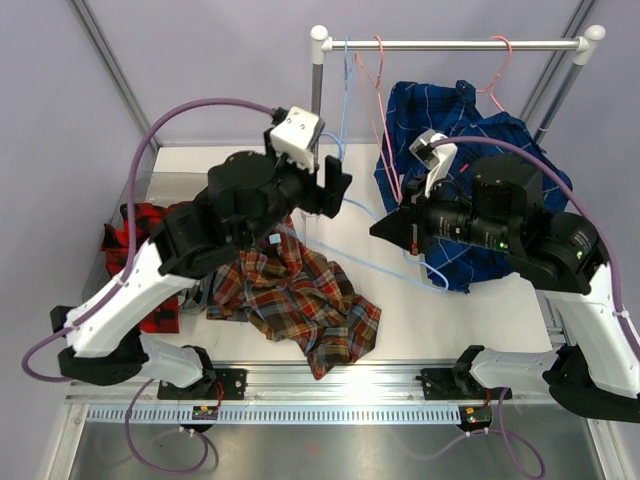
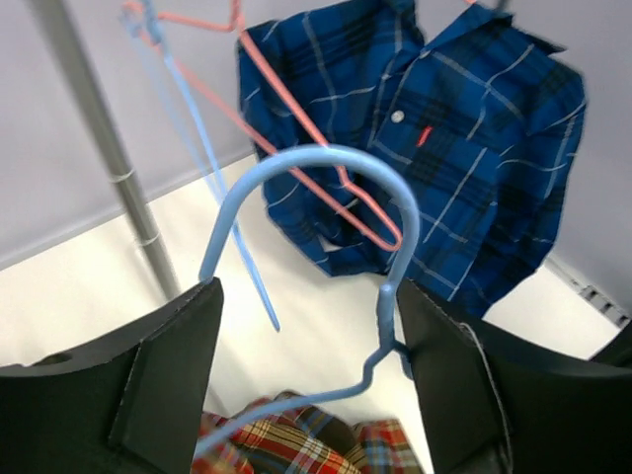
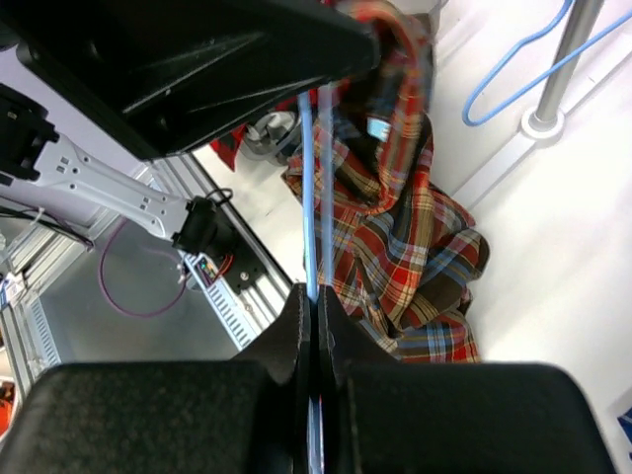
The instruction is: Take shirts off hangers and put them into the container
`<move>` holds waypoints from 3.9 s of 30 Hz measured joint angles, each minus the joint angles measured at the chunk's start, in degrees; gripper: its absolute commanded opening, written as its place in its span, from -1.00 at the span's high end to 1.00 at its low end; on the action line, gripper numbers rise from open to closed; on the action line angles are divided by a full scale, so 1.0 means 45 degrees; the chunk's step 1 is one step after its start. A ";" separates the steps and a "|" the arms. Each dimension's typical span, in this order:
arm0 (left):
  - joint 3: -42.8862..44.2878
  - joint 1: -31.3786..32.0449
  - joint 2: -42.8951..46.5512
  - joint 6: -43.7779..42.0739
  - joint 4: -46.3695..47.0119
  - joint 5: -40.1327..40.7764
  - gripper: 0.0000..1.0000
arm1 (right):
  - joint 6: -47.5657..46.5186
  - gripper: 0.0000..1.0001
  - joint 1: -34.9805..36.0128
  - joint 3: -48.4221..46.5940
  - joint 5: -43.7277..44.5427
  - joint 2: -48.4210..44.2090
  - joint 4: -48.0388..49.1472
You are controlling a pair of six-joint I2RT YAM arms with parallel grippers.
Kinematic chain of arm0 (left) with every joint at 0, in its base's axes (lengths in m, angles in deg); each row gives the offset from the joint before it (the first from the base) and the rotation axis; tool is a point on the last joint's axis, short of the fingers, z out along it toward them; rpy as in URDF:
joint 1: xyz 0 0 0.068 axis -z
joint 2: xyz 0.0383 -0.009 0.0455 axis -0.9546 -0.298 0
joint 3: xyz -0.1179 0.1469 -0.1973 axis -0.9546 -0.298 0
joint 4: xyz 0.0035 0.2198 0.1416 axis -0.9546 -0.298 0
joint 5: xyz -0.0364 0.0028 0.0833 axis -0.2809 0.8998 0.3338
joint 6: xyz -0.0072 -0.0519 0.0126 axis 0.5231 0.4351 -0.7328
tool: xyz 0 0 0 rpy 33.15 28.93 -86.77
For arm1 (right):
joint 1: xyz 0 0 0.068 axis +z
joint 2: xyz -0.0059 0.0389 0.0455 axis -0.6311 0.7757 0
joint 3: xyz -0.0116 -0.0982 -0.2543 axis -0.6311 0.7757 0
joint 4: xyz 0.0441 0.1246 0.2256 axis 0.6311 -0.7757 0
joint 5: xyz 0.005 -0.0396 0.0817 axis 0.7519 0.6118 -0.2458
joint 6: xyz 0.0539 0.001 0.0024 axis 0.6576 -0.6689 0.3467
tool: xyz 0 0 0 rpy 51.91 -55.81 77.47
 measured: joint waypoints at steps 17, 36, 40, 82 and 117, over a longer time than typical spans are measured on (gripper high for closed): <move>-0.8568 -0.1141 0.5377 0.3745 -0.1778 0.4099 -0.89 | 0.0602 1.00 0.0408 -0.2929 0.5688 -0.2283 -0.1166; -1.2794 -0.4721 0.3881 0.5751 0.1447 -0.3186 -0.97 | -0.1180 1.00 0.0408 -0.2346 1.3430 -0.0903 -0.2171; -1.3872 -0.5275 0.3827 0.6309 0.2254 -0.4405 -0.97 | -0.2370 1.00 0.0408 -0.2166 1.4498 -0.0136 -0.1287; -1.5042 -0.5275 0.7422 0.7334 0.2977 -0.6144 -0.97 | -0.4095 0.90 -0.1511 -0.1987 1.2220 0.4998 0.3463; -1.2371 -0.5275 0.0393 0.7504 0.0321 -0.1642 -0.97 | -0.0636 -0.70 -0.1326 0.2225 0.7932 -0.3638 0.2531</move>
